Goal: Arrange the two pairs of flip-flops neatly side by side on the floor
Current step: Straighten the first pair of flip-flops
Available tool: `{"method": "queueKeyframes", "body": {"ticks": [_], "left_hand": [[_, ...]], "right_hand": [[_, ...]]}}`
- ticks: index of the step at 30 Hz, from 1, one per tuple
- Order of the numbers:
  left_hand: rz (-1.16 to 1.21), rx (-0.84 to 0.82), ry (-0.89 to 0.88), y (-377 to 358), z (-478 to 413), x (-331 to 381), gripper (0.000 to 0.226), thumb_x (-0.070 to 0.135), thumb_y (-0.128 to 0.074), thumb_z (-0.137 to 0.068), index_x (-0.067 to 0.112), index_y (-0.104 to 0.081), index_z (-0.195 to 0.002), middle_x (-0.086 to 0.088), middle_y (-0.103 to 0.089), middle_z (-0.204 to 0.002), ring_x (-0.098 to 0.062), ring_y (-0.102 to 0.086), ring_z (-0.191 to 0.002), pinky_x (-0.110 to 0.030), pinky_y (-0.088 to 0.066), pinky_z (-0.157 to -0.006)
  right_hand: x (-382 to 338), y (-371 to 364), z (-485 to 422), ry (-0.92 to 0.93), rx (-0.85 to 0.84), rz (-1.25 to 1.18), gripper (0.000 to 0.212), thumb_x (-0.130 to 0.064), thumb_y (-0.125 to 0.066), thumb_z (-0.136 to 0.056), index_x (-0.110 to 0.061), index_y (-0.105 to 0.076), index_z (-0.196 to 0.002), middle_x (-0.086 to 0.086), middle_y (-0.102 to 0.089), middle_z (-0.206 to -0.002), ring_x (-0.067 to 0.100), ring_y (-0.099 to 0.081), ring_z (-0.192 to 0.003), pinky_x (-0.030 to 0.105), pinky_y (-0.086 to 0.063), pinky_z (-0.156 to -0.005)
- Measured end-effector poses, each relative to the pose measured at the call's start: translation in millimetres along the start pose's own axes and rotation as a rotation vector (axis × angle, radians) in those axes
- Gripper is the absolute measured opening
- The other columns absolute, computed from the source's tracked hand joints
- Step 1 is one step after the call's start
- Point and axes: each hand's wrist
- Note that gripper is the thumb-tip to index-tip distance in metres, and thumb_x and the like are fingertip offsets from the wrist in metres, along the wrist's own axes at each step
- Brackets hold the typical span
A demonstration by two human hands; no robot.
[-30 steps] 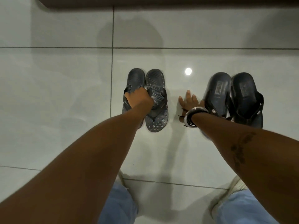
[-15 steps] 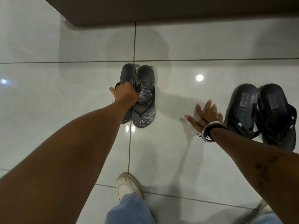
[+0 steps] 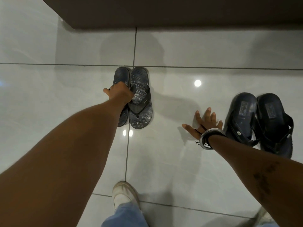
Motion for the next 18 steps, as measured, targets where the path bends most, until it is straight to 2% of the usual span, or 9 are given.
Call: {"method": "queueKeyframes", "body": {"ticks": [5,9,18], "left_hand": [[-0.033,0.011,0.008,-0.8,-6.4,1.8,0.041,0.057,-0.051,-0.088,0.017,-0.056,-0.081,-0.007,-0.06,-0.087,-0.032,-0.057,-0.098,-0.05,-0.025,-0.1],[-0.055,-0.002,0.014,-5.6,-6.8,5.6,0.047,0.058,-0.049,-0.088,0.014,-0.064,-0.096,-0.009,-0.065,-0.104,-0.032,-0.055,-0.106,-0.052,-0.025,-0.101],[-0.049,-0.011,0.049,-8.9,-6.4,9.4,0.047,0.059,-0.052,-0.087,0.014,-0.064,-0.095,-0.01,-0.065,-0.104,-0.032,-0.055,-0.106,-0.052,-0.025,-0.101]], "right_hand": [[1.2,-7.5,-3.1,0.006,0.014,0.004,0.106,-0.092,-0.014,-0.066,-0.031,0.002,-0.152,0.014,0.016,-0.159,0.036,0.007,-0.147,0.06,-0.008,-0.116],[1.8,-8.4,-2.4,0.011,0.017,0.003,0.107,-0.092,-0.017,-0.067,-0.031,0.004,-0.152,0.014,0.018,-0.159,0.036,0.009,-0.147,0.059,-0.007,-0.117],[1.3,-5.6,0.7,0.021,0.003,-0.014,0.105,-0.09,-0.021,-0.07,-0.03,0.004,-0.152,0.015,0.02,-0.158,0.036,0.011,-0.146,0.059,-0.006,-0.117]]}}
Point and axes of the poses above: each hand's wrist, its own z-axis away from the middle knuckle, its own y-axis out of the back of the hand, x = y × z
